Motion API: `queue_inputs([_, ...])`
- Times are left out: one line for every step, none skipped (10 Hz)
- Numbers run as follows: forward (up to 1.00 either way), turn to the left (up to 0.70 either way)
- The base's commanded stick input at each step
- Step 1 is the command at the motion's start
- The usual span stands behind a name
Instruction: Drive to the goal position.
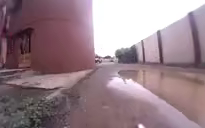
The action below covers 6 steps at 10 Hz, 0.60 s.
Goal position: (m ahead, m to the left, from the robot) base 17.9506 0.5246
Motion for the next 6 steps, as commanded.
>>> queue_inputs([0.00, 0.00])
queue_inputs([0.00, 0.00])
queue_inputs([0.00, 0.00])
queue_inputs([0.00, 0.00])
queue_inputs([0.50, 0.00])
queue_inputs([0.50, 0.00])
